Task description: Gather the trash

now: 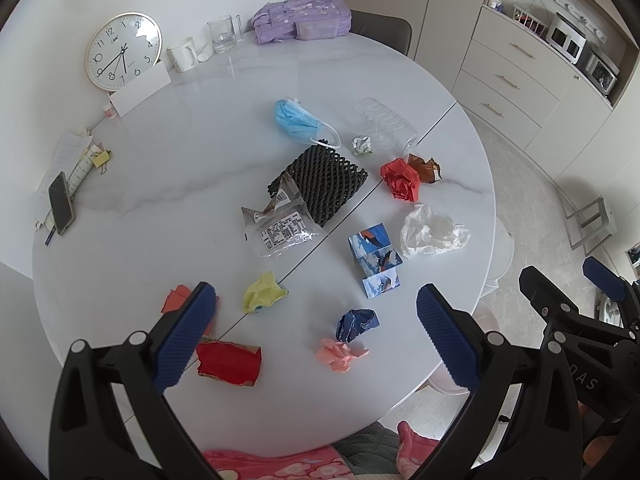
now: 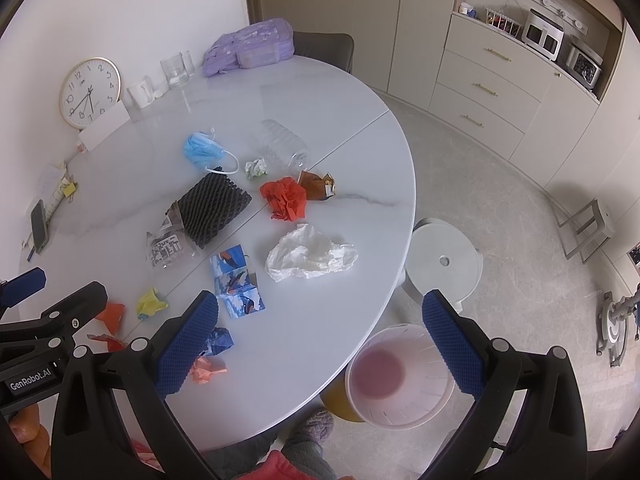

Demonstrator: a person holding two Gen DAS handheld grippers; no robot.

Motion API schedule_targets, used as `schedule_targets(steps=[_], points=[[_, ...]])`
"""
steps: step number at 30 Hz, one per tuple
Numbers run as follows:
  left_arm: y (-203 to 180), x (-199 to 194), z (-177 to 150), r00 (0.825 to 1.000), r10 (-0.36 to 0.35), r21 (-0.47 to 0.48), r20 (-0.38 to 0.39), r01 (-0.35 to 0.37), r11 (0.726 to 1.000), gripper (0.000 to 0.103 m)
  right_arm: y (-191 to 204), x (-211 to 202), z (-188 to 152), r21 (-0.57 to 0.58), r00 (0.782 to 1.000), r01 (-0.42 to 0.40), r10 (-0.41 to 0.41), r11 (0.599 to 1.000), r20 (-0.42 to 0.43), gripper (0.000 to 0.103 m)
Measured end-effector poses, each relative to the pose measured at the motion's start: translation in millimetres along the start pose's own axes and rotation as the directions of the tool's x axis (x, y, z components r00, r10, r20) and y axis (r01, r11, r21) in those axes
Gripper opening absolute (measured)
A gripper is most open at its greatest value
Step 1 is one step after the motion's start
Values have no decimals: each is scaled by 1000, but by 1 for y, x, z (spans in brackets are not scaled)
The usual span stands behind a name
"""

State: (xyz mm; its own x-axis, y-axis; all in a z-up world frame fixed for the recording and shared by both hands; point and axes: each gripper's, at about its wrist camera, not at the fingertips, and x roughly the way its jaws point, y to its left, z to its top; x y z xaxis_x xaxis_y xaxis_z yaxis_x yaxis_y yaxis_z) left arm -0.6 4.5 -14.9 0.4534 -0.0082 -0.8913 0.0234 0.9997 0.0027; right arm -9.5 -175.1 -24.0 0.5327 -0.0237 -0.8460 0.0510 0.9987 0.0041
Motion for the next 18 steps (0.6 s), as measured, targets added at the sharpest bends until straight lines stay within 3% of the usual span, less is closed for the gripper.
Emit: schedule_targets(steps=[18], points=[[3,2,3,1000,-2,-9,-10,2,1000,96,1,1,-1,-5,1000,0,0,1000,-4,101]])
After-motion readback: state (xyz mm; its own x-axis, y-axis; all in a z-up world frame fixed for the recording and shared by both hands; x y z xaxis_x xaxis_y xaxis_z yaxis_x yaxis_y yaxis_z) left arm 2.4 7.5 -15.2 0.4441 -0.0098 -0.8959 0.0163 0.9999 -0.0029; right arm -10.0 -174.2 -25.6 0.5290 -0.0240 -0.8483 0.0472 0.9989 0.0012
